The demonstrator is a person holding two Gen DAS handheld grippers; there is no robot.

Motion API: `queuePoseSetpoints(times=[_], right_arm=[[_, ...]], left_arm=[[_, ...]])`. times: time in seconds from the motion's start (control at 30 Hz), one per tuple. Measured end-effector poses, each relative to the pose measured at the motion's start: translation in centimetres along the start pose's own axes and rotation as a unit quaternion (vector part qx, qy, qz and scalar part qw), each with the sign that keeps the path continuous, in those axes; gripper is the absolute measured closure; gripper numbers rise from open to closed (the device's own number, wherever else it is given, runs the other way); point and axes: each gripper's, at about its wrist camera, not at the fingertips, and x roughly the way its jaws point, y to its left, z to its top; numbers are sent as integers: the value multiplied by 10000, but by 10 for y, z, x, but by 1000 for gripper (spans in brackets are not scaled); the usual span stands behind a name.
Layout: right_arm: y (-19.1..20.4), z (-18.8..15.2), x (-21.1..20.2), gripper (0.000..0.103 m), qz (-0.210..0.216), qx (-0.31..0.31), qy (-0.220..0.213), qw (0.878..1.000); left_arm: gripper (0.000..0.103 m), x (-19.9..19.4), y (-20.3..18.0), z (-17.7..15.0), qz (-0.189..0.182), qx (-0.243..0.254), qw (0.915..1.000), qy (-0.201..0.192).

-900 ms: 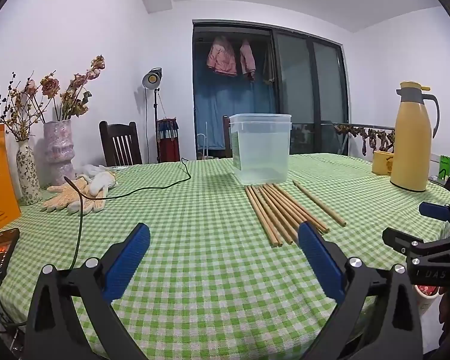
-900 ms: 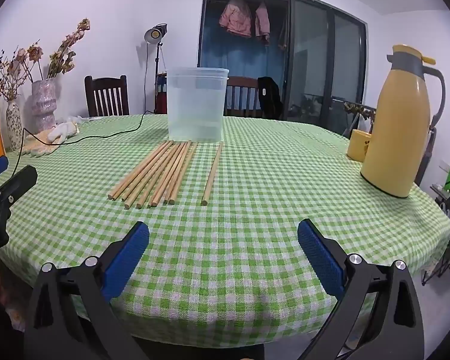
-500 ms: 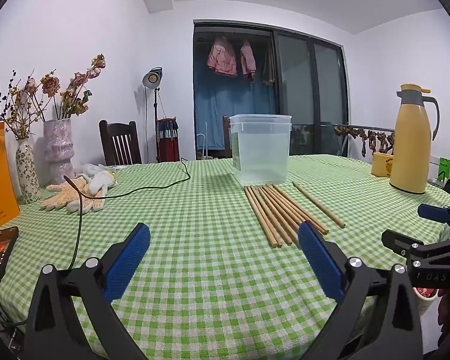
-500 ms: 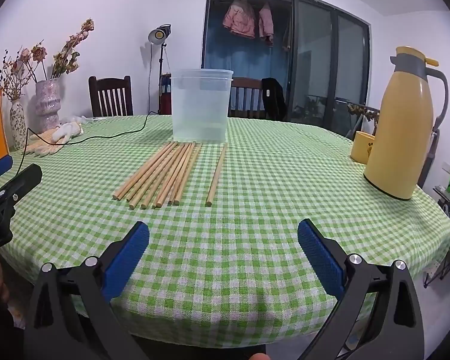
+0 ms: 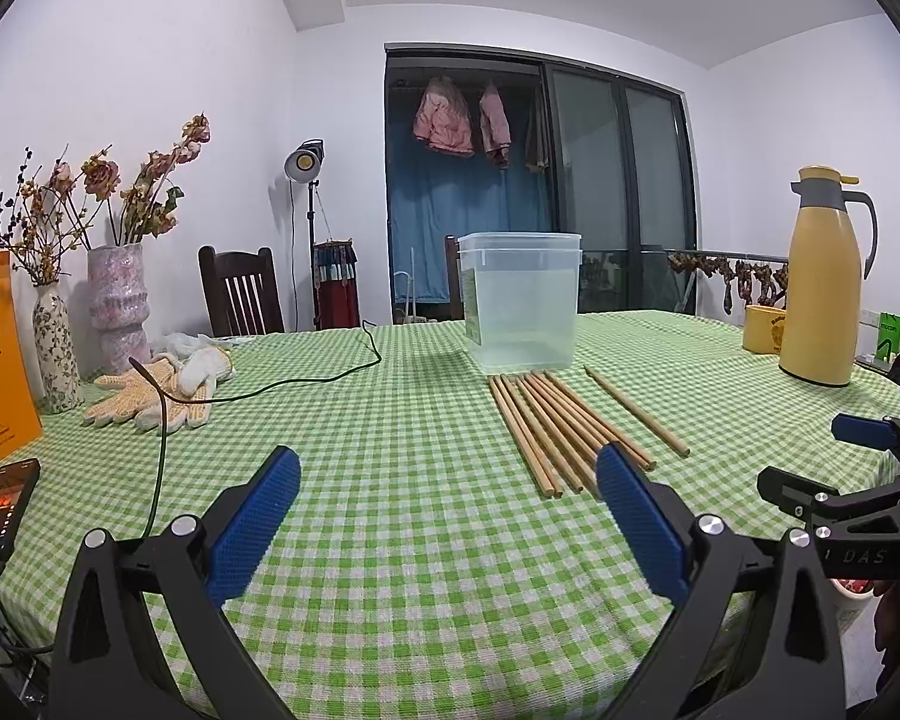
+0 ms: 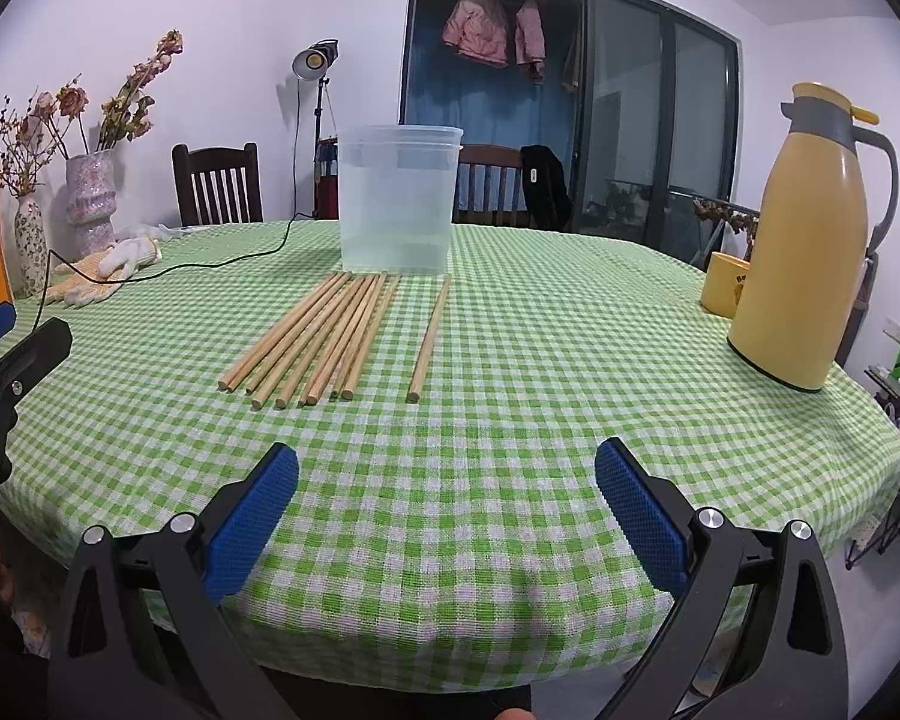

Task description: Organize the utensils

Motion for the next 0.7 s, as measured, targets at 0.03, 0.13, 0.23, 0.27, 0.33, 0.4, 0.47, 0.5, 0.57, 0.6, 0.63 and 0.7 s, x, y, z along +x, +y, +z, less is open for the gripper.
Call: queuePoseSetpoints(times=[0.03,0.13,0.23,0.27,0.33,0.4,0.47,0.5,0.57,0.6,0.63,0.7], right_arm=[[0,0,1,8,-10,15,11,10000],[-2,-1,2,8,-15,45,42,10000],[-3,-1,2,8,10,64,53,10000],[-3,-1,2,8,16,68,46,10000],[-3,-1,2,8,27,57,41,10000],[-3,-1,2,8,39,52,42,10000],[-3,-1,2,8,47,54,43,10000],[-3,-1,2,8,47,53,38,10000],[-3,-1,2,8,57,52,38,10000],[-2,-1,2,8,61,48,38,10000],[-2,-1,2,8,61,45,39,10000],[-2,-1,2,8,55,49,37,10000]], left_arm=[[7,0,0,0,1,-2,10000,2],[7,0,0,1,5,-13,10000,11],[7,0,-1,2,15,-14,10000,34],[7,0,0,2,11,-13,10000,36],[7,0,0,3,9,-12,10000,32],[7,0,-1,2,8,-12,10000,32],[7,1,-1,3,10,-12,10000,40],[7,1,-1,3,6,-14,10000,40],[7,1,-1,2,11,-10,10000,33],[7,1,-1,2,9,-10,10000,33],[7,1,-1,2,12,-11,10000,34],[7,1,-1,2,17,-13,10000,37]])
